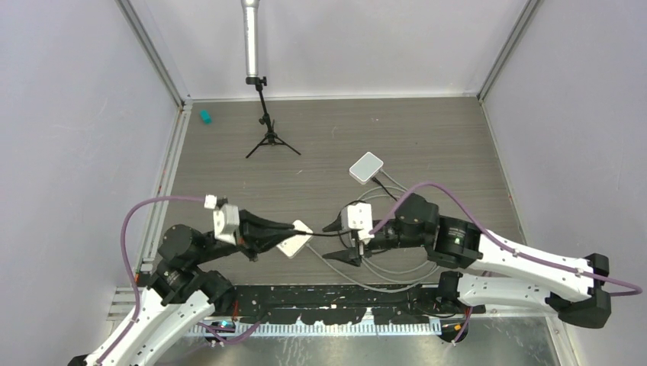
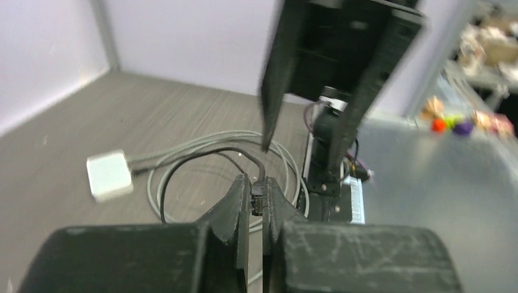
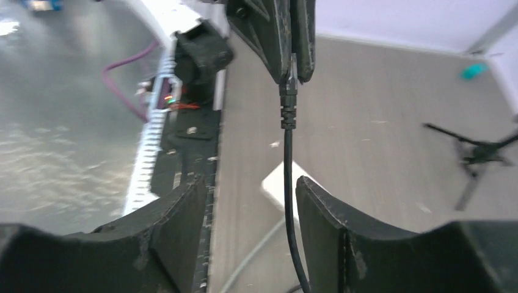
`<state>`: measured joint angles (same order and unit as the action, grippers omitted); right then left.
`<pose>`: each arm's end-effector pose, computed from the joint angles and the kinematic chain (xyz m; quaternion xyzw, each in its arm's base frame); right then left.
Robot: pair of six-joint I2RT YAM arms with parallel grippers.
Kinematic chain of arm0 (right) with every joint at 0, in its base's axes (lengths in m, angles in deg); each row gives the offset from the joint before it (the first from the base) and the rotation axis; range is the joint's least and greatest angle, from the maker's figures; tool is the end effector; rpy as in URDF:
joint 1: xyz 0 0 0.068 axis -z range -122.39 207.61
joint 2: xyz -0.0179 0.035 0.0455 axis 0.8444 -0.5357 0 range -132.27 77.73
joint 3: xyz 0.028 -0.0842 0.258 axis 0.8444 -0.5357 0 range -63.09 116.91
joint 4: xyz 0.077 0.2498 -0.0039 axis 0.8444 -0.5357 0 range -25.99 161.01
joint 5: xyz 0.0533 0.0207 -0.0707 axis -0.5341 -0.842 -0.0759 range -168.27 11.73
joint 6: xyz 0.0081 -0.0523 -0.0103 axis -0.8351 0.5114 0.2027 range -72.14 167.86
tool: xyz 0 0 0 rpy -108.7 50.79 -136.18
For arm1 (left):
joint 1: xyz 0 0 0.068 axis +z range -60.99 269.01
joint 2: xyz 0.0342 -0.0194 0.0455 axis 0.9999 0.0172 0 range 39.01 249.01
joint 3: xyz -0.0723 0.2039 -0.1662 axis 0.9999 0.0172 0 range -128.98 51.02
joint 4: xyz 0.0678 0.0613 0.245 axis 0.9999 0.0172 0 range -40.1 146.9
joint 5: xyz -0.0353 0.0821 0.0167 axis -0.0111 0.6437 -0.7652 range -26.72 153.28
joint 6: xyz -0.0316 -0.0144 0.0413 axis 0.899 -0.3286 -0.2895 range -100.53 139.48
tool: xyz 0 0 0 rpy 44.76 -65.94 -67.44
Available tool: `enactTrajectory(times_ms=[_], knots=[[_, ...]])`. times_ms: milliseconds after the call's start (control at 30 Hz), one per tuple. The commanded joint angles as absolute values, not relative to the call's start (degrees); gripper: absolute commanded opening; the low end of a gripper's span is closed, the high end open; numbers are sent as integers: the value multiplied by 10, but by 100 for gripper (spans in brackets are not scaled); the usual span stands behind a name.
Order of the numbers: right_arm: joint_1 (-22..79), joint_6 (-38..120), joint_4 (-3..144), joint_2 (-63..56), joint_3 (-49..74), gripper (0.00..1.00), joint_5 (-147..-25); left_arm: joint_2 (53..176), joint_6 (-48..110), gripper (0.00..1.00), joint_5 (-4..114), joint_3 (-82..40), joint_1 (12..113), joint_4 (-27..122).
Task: Insert the plug into the switch port
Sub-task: Pick up the connector from the center of the board.
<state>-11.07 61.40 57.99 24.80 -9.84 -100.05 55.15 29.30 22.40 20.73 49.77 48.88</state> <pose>0.0640 0.2003 0.3620 -0.5932 0.5002 0.4146 0.4754 0.0524 -0.0729 0.3313 0.4128 0.4803 -0.5021 0.5889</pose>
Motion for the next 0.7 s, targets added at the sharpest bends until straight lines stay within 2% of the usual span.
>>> enactTrajectory(times_ms=[0,200,367,533,667], knots=[[-111,683,713,312,-156,62,-864,579,497,0,460,175,500,563],[-112,755,849,319,-233,62,-813,651,674,0,562,135,500,700],[-111,751,966,263,-272,62,-814,627,812,0,567,187,500,649],[-112,741,1044,208,-288,61,-821,580,840,0,596,206,499,646],[-112,733,1101,166,-291,61,-827,588,826,0,579,200,500,652]])
